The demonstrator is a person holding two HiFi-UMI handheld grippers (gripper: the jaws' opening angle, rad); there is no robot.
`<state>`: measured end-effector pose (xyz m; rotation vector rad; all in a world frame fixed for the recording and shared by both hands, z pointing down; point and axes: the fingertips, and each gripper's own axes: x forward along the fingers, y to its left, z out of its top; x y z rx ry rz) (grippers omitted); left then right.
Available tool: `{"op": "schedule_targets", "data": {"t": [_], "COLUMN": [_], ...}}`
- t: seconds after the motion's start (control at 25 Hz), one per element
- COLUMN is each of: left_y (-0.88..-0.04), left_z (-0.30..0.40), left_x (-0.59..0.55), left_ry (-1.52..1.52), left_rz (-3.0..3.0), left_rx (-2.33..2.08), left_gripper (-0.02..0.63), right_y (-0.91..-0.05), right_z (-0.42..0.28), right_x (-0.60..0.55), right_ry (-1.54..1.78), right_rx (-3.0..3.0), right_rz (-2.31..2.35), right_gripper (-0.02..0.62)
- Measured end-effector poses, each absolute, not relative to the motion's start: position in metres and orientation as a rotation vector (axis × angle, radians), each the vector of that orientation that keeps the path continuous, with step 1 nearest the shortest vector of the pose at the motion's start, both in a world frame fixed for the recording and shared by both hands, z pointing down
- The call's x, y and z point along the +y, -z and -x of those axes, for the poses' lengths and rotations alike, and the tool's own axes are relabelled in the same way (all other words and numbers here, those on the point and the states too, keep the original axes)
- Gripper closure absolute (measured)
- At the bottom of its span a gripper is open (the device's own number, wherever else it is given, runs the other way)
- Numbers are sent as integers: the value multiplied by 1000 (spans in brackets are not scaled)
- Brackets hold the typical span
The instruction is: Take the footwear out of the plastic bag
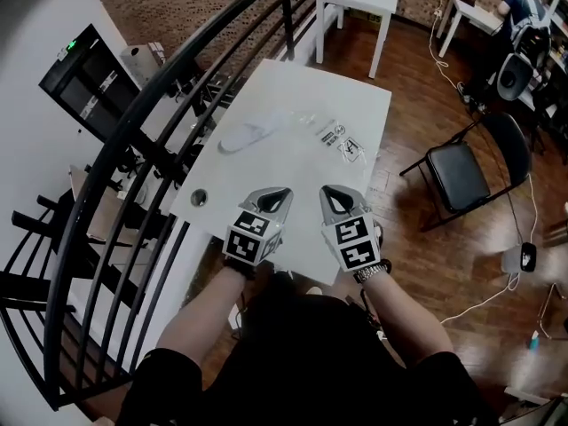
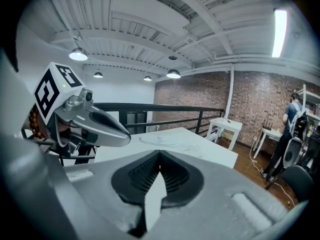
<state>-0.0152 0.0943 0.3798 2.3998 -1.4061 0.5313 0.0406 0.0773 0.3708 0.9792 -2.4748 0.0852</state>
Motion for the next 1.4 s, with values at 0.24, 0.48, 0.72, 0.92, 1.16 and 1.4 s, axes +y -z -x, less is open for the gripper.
{"op": "schedule_targets", "data": {"t": [0.24,0.48,0.72,0.92,1.16,1.4], "left_y": [-372,-369,-361,-351,-354,-349], "left_z": [5,13,20,22,23,26], "left_x": [114,127,132,140,154,171], "left_ry": [-516,-547,-554,-536,-538,-531], "left_rz": [-2417,-2437,-2481,-2509,-2531,-2548], "left_rx": [-1421,-1448,-1428,-1402,-1362,-1345], "left_gripper": [591,591,591,591,591,591], "right_y": [-368,-363,-355,-353,-351,-344], "right_z": [-36,-23,-7,4,3,4], "right_x": [101,111,115,126,142,160], "right_ry": [-73,-58,-35,-40,-35,-25], "right_rx": [-2501,-2518,-2519,-2512,-2488,-2471], "right_rz": [-942,-926,-953,-977,-1020,-1052], "right_gripper": [603,603,603,603,603,603]}}
